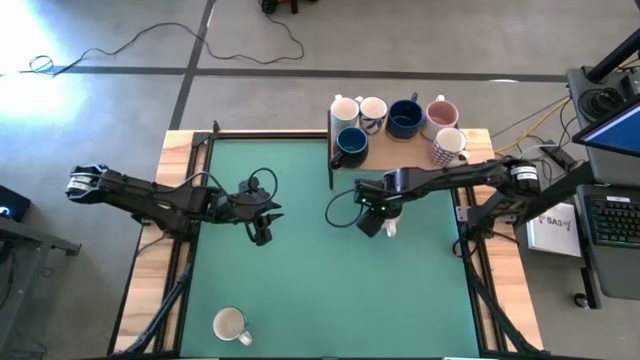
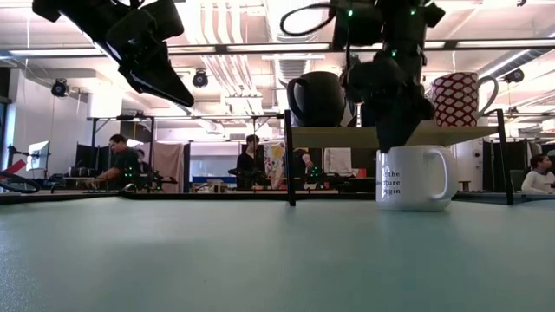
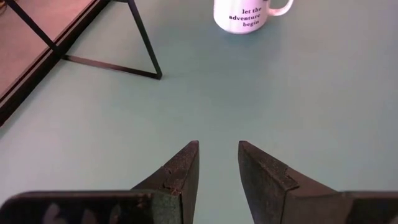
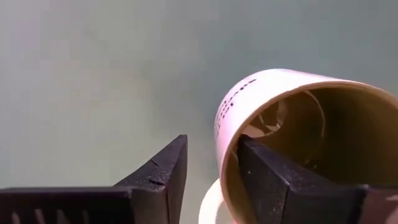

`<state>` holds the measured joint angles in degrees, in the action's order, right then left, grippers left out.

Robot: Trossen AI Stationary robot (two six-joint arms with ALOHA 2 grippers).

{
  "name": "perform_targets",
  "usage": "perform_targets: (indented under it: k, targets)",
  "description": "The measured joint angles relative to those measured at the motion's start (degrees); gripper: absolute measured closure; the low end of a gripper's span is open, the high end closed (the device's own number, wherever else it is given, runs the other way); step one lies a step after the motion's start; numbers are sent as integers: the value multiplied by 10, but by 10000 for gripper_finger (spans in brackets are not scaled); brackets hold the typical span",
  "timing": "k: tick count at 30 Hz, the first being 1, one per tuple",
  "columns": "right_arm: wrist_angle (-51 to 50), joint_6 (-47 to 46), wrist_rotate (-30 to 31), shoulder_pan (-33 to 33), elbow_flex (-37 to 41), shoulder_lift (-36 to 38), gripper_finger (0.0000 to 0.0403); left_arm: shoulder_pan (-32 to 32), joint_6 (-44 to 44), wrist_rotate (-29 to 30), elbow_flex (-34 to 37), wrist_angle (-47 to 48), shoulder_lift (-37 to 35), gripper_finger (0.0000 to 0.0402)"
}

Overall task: Place coffee mugs
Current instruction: Put the white mug on the shelf

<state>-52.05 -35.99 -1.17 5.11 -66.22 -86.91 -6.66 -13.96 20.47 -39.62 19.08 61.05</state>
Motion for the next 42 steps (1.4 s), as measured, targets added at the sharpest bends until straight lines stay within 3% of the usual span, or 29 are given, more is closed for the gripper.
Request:
perform_targets:
  k: [5,12,20,29,42]
  targets:
    - [-11,34,-3,0,0,-19,299,0,0,0,0,0,0,306]
    - [-32,60,-4,0,0,-13,385,0,0,0,0,-1,0,306]
    - [-106,62,-10,0,-17,23,389,0,0,0,0,-1,0,306]
    - [-187,72,-5,0,-119,56,390,0,0,0,0,-1,0,306]
    - [-294,161,88,25,-249,55,390,0,6,0,0,-1,0,306]
